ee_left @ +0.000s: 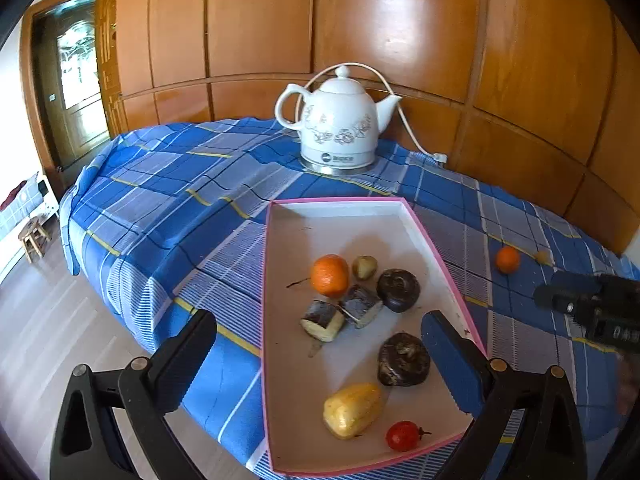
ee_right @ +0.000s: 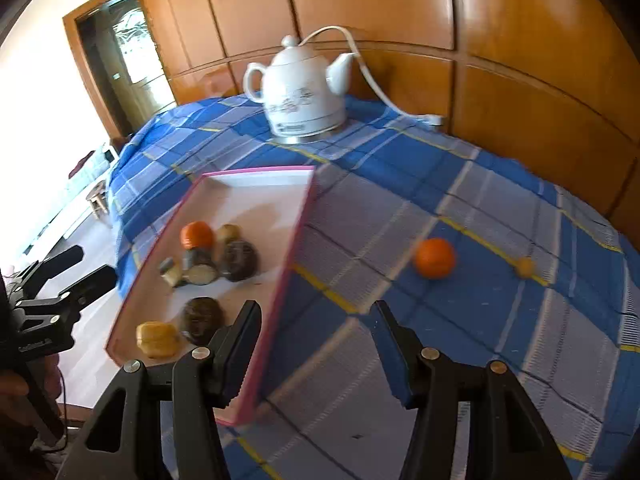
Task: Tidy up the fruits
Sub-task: 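Move the left tool toward the orange beside the tray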
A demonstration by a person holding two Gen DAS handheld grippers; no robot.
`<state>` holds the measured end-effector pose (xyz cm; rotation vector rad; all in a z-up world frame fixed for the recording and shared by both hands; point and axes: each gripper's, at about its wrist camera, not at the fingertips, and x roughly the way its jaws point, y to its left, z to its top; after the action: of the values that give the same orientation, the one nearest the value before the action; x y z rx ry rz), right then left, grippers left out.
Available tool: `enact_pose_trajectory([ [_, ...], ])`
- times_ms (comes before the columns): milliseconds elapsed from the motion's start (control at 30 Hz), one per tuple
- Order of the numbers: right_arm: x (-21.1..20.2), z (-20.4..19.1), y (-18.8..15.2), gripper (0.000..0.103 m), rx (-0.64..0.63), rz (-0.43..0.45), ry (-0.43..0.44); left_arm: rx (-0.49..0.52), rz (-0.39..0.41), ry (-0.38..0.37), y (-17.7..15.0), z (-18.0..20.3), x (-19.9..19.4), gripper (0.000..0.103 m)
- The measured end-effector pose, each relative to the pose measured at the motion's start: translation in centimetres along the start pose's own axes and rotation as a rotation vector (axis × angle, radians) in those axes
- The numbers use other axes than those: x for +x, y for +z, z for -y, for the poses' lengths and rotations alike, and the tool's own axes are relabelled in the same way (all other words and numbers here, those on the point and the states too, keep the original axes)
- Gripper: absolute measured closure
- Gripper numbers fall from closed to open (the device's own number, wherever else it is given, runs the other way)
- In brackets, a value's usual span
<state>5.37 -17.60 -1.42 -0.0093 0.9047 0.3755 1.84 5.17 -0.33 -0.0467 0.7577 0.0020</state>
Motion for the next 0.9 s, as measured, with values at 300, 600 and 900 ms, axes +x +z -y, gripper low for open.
enact_pose_trajectory([
  [300, -2.4, 5.7, 0.2, 0.046, 0.035, 0.017, -0.124, 0.053, -0.013, -0.019, 0.2, 2.0, 0.4, 0.0],
  [600, -4.4, 12.3, -0.2, 0.046, 0.099, 0.028, -0.243, 0.106, -0.053, -0.044, 0.5, 4.6, 1.5, 0.001],
  [900, -4.0, 19.6, -2.9, 0.046, 0.317, 0.009, -0.294, 0.184, -0.094, -0.136, 2.3, 9.3, 3.1, 0.005],
])
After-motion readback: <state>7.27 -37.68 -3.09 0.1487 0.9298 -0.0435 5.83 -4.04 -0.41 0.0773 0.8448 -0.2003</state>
